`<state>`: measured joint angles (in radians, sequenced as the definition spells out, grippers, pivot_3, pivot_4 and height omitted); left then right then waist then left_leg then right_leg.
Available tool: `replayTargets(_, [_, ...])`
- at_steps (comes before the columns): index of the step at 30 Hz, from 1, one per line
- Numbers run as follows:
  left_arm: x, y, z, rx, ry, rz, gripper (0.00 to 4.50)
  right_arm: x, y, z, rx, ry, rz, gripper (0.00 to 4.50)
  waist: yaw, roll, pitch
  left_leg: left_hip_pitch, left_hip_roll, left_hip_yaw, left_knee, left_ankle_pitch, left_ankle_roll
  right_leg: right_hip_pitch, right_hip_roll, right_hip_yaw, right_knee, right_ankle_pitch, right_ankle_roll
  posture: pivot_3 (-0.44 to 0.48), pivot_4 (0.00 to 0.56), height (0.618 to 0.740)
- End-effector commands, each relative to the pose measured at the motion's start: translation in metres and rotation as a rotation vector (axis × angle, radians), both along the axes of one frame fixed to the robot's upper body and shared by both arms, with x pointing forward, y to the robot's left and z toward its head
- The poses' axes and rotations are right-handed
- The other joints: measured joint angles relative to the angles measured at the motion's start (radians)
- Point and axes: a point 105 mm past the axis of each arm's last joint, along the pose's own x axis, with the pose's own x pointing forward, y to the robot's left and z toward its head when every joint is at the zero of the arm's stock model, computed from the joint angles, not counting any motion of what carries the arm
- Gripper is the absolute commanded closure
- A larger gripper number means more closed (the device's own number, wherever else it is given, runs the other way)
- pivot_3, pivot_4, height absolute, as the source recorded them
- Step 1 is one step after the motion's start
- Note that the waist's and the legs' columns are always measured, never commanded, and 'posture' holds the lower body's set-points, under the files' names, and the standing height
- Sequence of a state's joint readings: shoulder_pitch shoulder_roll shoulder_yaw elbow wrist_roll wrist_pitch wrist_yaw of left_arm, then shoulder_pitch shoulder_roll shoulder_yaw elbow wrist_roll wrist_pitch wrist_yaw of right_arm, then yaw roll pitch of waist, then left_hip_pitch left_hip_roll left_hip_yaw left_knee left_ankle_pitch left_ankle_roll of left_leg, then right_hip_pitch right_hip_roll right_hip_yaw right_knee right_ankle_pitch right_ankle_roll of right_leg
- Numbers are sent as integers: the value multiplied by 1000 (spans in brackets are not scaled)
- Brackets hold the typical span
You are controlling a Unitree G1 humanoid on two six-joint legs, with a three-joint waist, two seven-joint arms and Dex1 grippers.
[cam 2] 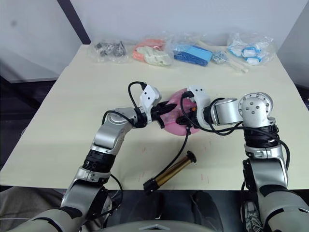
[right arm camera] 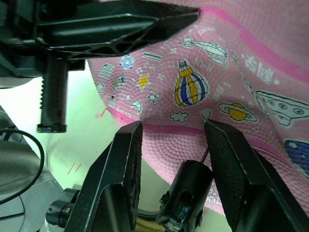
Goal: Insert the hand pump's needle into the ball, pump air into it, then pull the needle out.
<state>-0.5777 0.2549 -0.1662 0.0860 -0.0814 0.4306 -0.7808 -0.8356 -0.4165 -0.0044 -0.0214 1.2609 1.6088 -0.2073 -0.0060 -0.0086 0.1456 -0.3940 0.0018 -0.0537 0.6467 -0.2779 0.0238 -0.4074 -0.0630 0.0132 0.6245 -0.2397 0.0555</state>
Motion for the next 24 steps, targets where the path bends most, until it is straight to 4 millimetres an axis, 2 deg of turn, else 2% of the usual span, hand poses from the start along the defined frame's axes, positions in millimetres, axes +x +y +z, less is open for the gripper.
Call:
replayTargets(1, [-12, -4, -52, 80, 180, -24, 4500, -10, -6, 10, -20, -67, 39, 2425, 3, 0, 0, -2, -1, -2, 1, 0, 0, 0, -1, -2, 0, 0, 0, 0, 150, 736])
replayTargets(6, [-12, -6, -52, 80, 180, -28, 4500, -17, -16, 17, -56, -122, 57, 2425, 2, 1, 1, -3, -6, -5, 2, 0, 0, 0, -2, -4, 0, 0, 1, 0, 150, 736])
replayTargets(15, [-10, -6, -51, 62, 184, -9, 4500, -24, -23, 41, -22, -352, 33, 2425, 4, 1, 1, -4, -7, -7, 3, 0, 0, 1, -2, -6, 1, -1, 2, 0, 150, 736])
replayTargets(24, [-6, -4, -42, 14, 198, 63, 4500, -44, -35, 26, -30, -520, -63, 2425, 12, 1, 1, -3, -9, -9, 5, 0, 0, 2, -4, -7, 1, -2, 4, 0, 150, 736])
